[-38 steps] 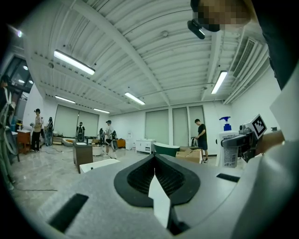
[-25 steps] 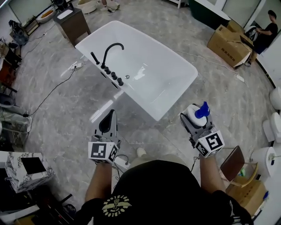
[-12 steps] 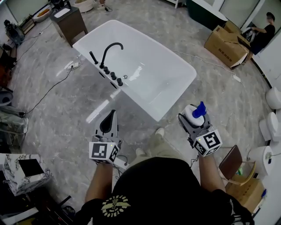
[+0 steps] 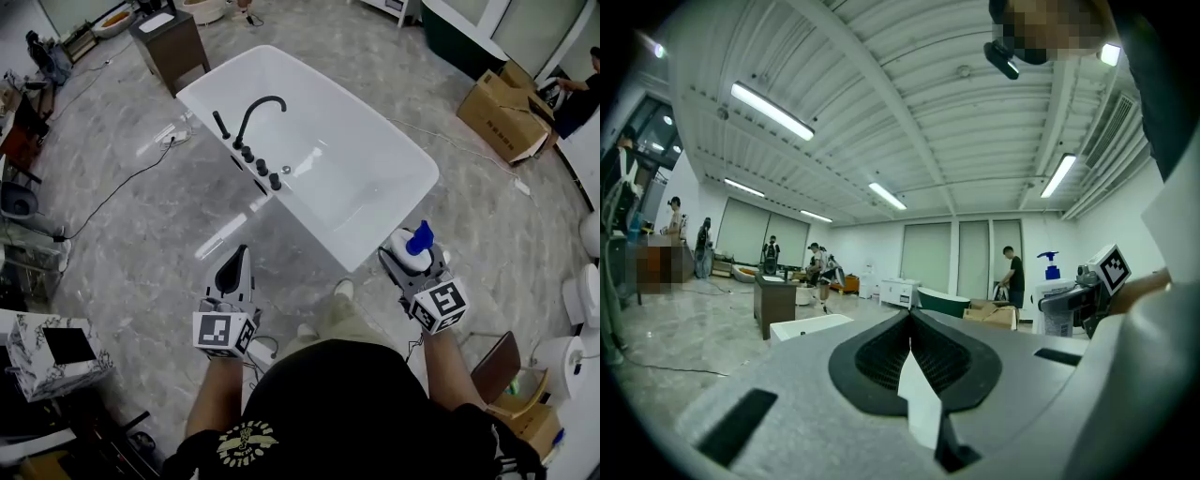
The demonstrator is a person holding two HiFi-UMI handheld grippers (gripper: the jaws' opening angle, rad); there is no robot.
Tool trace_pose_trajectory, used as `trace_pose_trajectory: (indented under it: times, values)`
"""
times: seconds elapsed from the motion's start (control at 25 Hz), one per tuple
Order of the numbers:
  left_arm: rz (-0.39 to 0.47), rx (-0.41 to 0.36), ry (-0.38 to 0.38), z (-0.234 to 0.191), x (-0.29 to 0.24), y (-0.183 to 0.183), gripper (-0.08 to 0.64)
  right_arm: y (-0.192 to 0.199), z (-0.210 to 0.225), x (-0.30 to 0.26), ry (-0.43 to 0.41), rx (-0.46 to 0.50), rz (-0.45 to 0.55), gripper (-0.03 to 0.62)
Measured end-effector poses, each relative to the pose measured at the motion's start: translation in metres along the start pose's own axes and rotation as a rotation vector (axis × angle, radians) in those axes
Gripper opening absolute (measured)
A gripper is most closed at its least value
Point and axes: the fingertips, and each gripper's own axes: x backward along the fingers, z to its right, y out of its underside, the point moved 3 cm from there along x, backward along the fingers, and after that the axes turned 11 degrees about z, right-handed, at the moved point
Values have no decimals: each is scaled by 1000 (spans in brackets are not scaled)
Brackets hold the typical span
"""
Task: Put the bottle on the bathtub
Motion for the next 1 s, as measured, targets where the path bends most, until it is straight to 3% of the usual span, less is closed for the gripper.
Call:
trace_pose_trajectory:
  times: [0.2, 0.56, 1.0]
  values:
    - [-33, -11, -21, -9, -1, 13, 9, 20, 9, -24, -11, -2, -25, 259]
    - [-103, -18, -69, -19, -15, 37, 9, 105, 34, -50, -9, -95, -137, 259]
    - [-156, -72, -100, -31, -41, 41, 9, 209, 52, -94, -79, -90, -181, 259]
